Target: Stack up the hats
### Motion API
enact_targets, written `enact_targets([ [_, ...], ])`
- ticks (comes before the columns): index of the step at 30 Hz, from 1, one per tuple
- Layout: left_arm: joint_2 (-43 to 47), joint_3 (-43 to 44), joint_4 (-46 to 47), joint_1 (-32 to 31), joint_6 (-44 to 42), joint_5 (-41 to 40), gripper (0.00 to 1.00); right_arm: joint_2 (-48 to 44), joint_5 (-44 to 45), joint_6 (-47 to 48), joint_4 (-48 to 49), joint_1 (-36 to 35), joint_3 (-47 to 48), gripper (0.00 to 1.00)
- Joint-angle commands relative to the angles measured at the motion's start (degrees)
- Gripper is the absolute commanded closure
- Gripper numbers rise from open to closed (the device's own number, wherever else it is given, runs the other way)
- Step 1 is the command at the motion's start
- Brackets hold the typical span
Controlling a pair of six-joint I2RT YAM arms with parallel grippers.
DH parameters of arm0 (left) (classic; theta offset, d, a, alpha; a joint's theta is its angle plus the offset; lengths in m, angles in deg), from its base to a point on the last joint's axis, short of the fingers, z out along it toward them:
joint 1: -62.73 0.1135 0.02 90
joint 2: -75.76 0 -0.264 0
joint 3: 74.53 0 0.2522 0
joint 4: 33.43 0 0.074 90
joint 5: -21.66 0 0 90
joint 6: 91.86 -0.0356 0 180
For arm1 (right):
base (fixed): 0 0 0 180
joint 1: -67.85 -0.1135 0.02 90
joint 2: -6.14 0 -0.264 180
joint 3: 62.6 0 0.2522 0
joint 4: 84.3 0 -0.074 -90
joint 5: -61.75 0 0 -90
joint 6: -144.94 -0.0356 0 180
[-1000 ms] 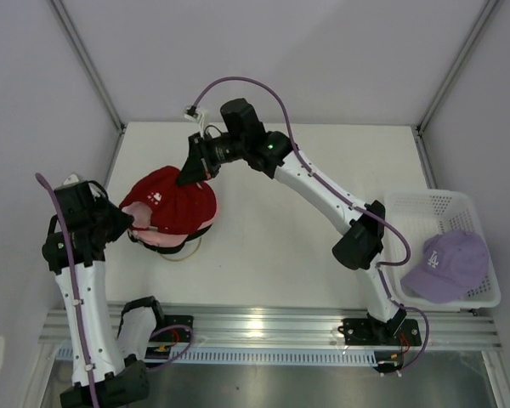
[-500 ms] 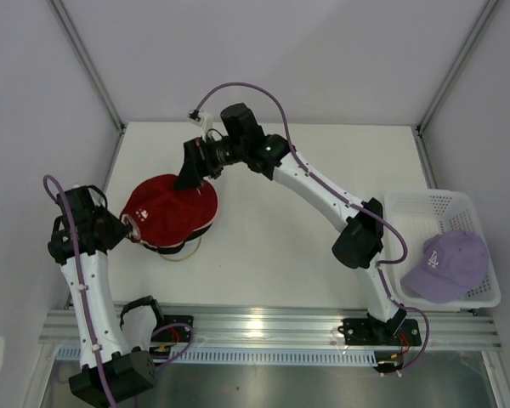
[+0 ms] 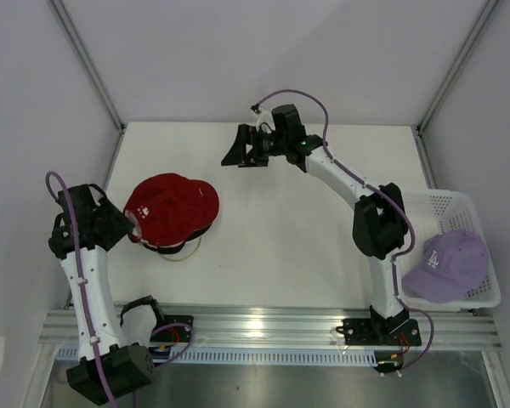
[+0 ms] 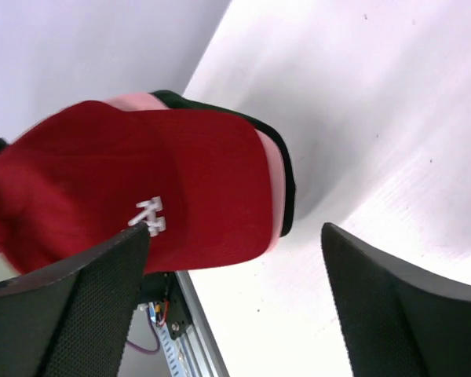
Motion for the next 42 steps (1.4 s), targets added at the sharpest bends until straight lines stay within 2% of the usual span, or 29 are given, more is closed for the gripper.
enact_targets([
  [1,-0.01,-0.83,0.08,0.86,-0.92,-3.88,0.37,2.30,-2.21,-4.28,9.96,-2.27,-2.85,0.10],
  [6,-1.06,-2.51,0.87,1.21,-0.83,-4.15,0.36,6.08,-1.69,-4.64,12.36,-4.73,-1.46,0.10],
  [8,-1.33,-2.51,0.78,1.47,-0.74,-4.23,0.34,7.49,-2.91,-5.78,12.36,-5.17,0.04,0.14],
  [10,-1.68,-2.60,0.43,1.83,-0.39,-4.76,0.27,8.63,-3.19,-7.89,13.32,-5.18,-0.13,0.15],
  [14,-2.56,-2.42,-0.54,3.49,-0.04,-4.58,0.21,8.64,-2.57,-8.60,14.64,-5.79,-2.42,0.20],
  [23,-4.58,-2.51,-1.24,4.81,0.66,-5.02,0.16,8.91,-1.60,-7.11,13.15,-6.84,-3.30,0.28],
  [27,-6.25,-2.42,-0.98,4.99,0.75,-4.85,0.14,8.20,-1.08,-6.58,13.41,-7.11,-4.52,0.35],
  [32,-6.34,-2.42,-0.62,4.99,1.01,-5.20,0.12,7.50,-0.73,-5.61,13.41,-7.64,-8.04,0.36],
  [33,-6.08,-2.51,-0.62,4.99,0.93,-5.03,0.10,7.15,-0.81,-5.70,13.85,-7.64,-8.57,0.36],
  [35,-5.20,-1.63,-0.97,4.99,0.49,-4.50,0.00,6.80,-0.55,-5.00,13.16,-7.55,-8.75,0.36],
  [37,-2.57,-0.76,-0.98,4.99,0.22,-3.80,0.01,6.27,-0.11,-4.12,12.36,-7.37,-8.57,0.34],
  [42,-0.71,9.41,-2.99,4.99,0.22,-2.13,0.01,6.09,-0.29,-3.85,10.53,-6.50,-6.03,0.31],
])
